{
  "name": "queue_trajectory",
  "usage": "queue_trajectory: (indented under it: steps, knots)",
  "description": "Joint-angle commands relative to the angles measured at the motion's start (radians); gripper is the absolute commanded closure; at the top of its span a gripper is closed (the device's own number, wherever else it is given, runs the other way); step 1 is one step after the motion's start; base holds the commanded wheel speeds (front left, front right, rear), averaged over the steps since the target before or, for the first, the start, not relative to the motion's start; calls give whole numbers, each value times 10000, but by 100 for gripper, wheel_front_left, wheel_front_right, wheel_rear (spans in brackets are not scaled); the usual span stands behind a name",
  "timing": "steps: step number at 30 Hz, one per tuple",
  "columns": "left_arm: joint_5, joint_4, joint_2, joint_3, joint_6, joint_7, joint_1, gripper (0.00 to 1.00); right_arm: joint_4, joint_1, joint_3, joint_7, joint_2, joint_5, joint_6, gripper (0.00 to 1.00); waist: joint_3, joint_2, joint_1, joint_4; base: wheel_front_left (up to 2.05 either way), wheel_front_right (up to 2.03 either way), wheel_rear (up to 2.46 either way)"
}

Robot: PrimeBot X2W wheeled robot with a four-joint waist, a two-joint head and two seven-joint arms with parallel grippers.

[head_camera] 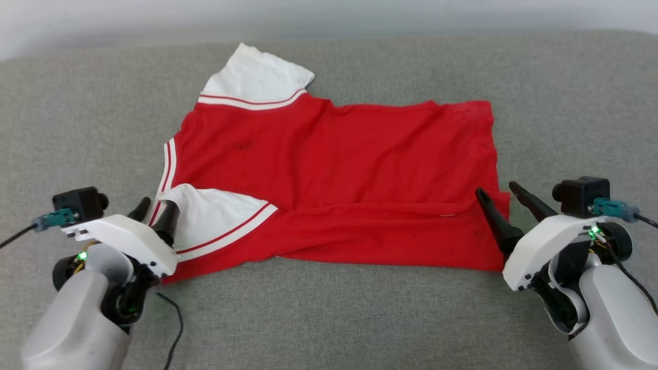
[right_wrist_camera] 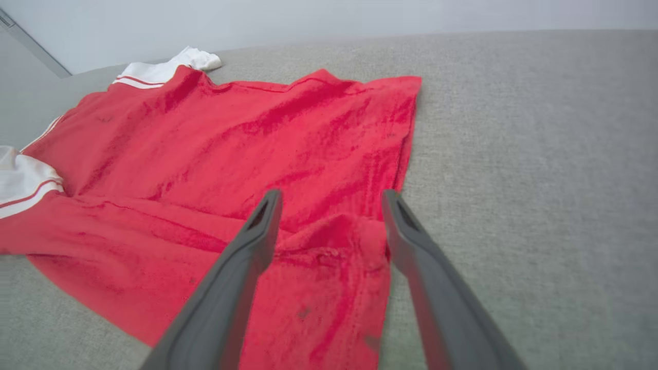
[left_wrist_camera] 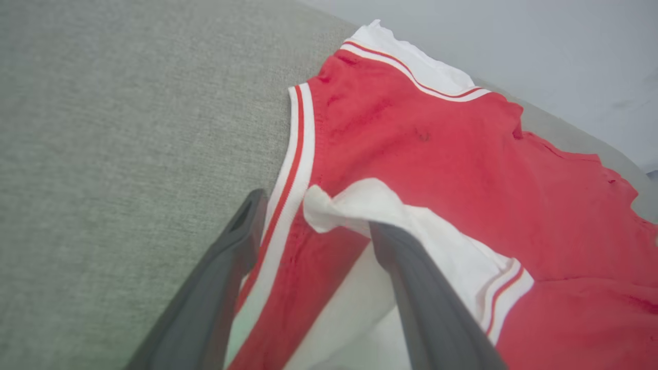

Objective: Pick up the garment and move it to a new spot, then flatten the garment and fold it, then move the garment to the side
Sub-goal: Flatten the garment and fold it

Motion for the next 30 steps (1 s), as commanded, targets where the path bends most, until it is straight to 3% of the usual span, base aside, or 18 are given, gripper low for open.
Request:
queue_trajectory:
  steps: [1,10,14,21,30]
  knots:
    - [-38,4,143,41,-67,27,37,0,-132,173,-4,-208,-82,46,-11,0,-351,0,-1,-57,0,0,0]
    - [0,-1134,1478,-50,141,1382,470,0,-1545,1140,-634,-598,82,-385,-9,0,-1430,0,-1,-262,0,0,0]
    - [-193,-2032,2229,-199,309,2761,795,0,-2261,1646,-978,-388,263,-647,-9,0,-1578,0,-1,-399,0,0,0]
    - [-918,-3692,3429,-184,1036,5174,1697,0,-3392,2179,-1447,6,656,-1006,-9,0,-1142,0,-1,-710,0,0,0]
    - [-1396,-4769,3850,-51,1925,6023,2618,0,-3788,2004,-1510,89,1085,-1136,-9,0,-110,0,-1,-982,0,0,0]
